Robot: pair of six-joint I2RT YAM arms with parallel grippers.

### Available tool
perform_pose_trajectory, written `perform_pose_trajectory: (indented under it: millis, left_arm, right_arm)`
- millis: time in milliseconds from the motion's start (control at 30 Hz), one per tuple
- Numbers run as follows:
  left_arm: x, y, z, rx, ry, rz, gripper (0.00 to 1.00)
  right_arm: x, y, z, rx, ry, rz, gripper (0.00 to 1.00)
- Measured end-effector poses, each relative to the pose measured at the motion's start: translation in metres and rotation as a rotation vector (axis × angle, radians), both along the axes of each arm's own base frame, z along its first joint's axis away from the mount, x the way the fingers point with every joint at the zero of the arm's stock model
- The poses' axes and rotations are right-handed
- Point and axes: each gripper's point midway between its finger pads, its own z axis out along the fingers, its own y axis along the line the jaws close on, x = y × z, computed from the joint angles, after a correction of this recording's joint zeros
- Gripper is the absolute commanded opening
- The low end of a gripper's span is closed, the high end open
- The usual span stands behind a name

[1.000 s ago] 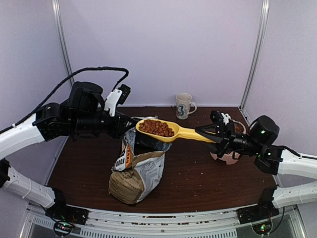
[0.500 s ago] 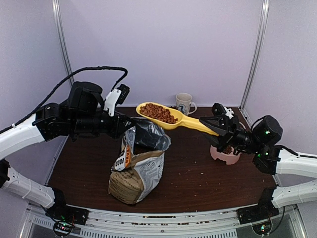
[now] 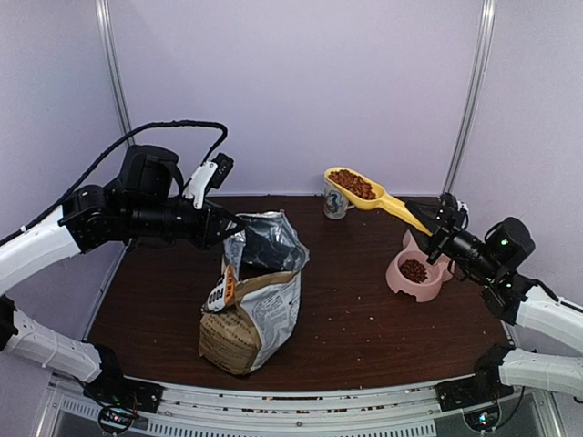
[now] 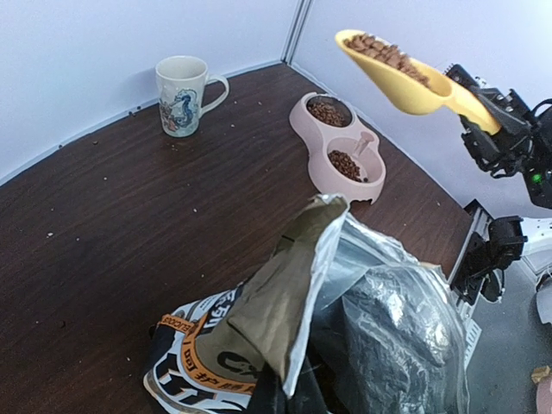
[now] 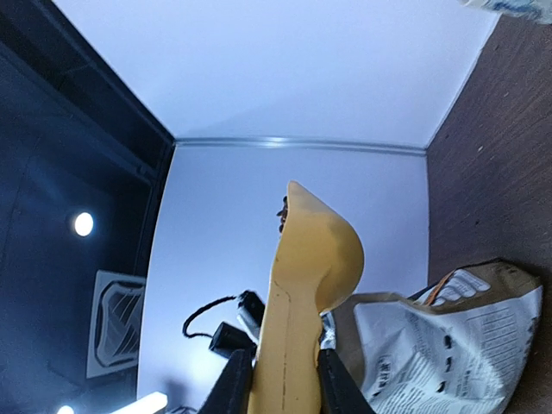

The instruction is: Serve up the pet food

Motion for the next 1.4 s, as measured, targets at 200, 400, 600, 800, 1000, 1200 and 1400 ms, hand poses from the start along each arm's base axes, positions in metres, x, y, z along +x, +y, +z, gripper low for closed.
perform_pose_trajectory:
  millis: [200, 400, 600, 800, 1000, 1200, 1400]
  left_arm:
    - [0.003, 0.007, -0.001, 0.009, 0.023, -0.086, 0.00]
    - [0.008, 0.008, -0.003, 0.039, 0.001, -0.157, 0.00]
    - [0.009, 0.009, -0.004, 0.045, -0.018, -0.189, 0.00]
    - [0.010, 0.007, -0.007, 0.035, -0.038, -0.202, 0.00]
    - [0.008, 0.009, -0.007, 0.032, -0.052, -0.202, 0.00]
    - [0.008, 0.009, -0.007, 0.035, -0.058, -0.202, 0.00]
    - [0.009, 0.009, -0.007, 0.034, -0.060, -0.203, 0.00]
  right_arm:
    - [0.026, -0.067, -0.071, -0.048, 0.131, -0.242, 0.20]
    - [0.025, -0.122, -0.108, -0.088, 0.186, -0.435, 0.20]
    - [0.014, -0.145, -0.127, -0.137, 0.209, -0.528, 0.20]
    - [0.008, -0.153, -0.159, -0.196, 0.302, -0.564, 0.20]
    - [0.003, -0.159, -0.188, -0.272, 0.394, -0.590, 0.20]
    - [-0.003, -0.164, -0.210, -0.360, 0.467, -0.603, 0.20]
    - [-0.008, -0.170, -0.200, -0.484, 0.472, -0.623, 0.20]
